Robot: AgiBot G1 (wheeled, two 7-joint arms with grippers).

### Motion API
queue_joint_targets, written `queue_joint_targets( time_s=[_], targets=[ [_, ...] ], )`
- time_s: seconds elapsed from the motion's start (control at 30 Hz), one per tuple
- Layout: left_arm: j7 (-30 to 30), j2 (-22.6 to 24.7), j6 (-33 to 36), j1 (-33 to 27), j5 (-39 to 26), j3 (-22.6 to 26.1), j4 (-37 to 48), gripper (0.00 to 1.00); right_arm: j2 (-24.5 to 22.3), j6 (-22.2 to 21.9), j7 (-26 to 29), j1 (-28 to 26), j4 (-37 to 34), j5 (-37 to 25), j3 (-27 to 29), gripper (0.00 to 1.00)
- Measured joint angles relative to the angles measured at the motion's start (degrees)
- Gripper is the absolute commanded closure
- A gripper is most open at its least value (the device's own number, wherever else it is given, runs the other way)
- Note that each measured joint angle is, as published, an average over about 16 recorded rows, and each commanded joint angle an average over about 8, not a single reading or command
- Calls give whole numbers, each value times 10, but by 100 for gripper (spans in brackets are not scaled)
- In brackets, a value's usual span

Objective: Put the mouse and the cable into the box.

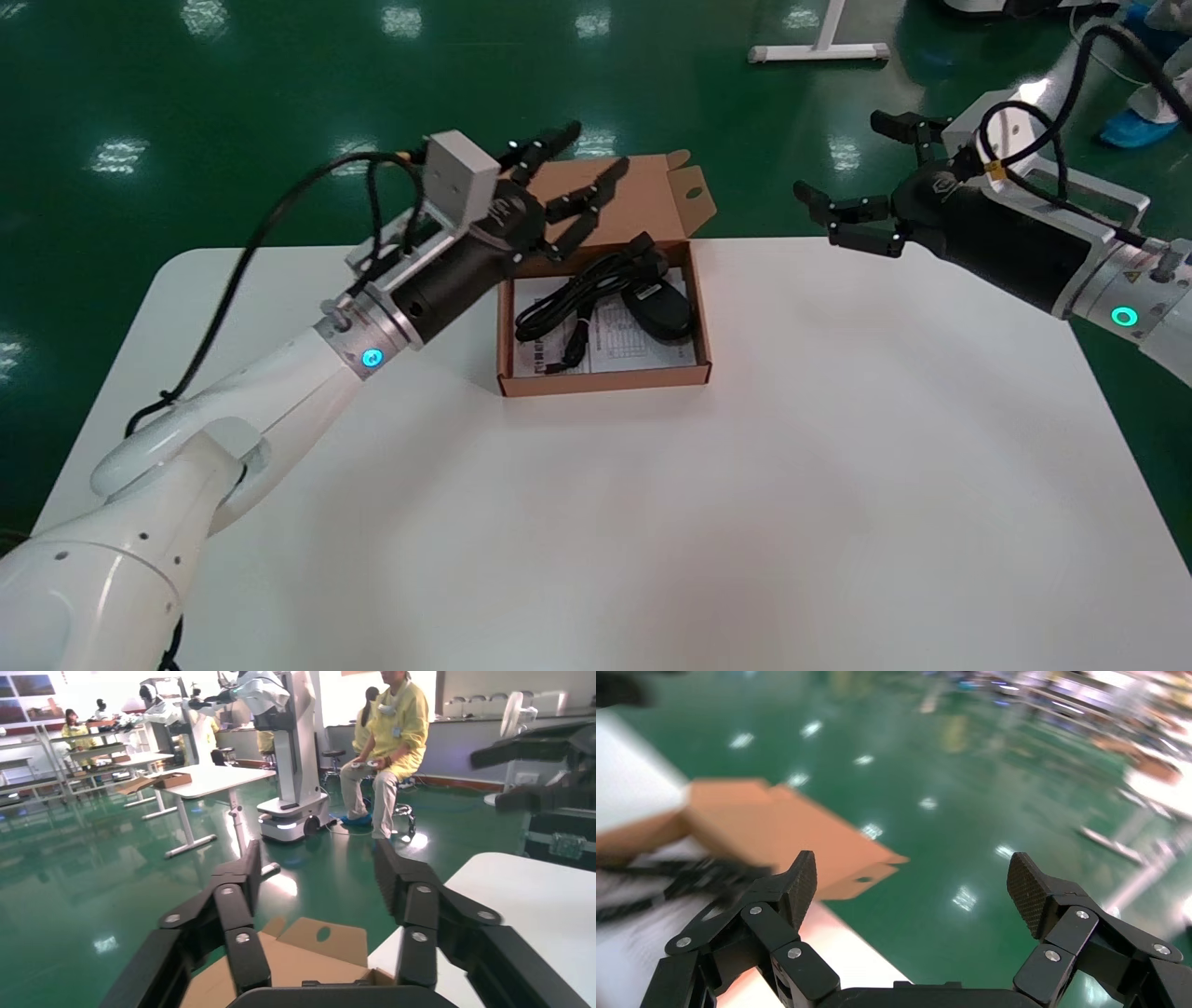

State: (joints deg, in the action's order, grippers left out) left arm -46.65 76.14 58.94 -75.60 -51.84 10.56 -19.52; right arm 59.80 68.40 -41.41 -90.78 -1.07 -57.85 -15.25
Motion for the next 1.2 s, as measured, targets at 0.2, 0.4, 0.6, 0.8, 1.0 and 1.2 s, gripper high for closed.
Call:
queue_joint_targets(
  time_s=[0.2, 0.4, 0.6, 0.8, 1.0, 1.2],
  targets=[
    [42, -11, 22, 4, 32, -11, -14, 0, -14, 0, 22, 16, 12, 35, 21, 0],
    [94, -45, 45, 15, 47, -9, -58, 0, -33, 12, 62, 37, 61, 54, 26, 0],
    [151, -88, 71, 30, 53, -2, -115, 0, -57, 29, 113, 66, 136, 67, 23, 0],
    [208, -132, 98, 45, 59, 6, -172, 0, -81, 48, 166, 95, 215, 79, 19, 0],
    [265, -175, 124, 60, 66, 13, -230, 0, -106, 66, 218, 124, 293, 91, 15, 0],
    [322, -219, 151, 75, 72, 21, -287, 0, -130, 85, 270, 153, 371, 103, 11, 0]
  ],
)
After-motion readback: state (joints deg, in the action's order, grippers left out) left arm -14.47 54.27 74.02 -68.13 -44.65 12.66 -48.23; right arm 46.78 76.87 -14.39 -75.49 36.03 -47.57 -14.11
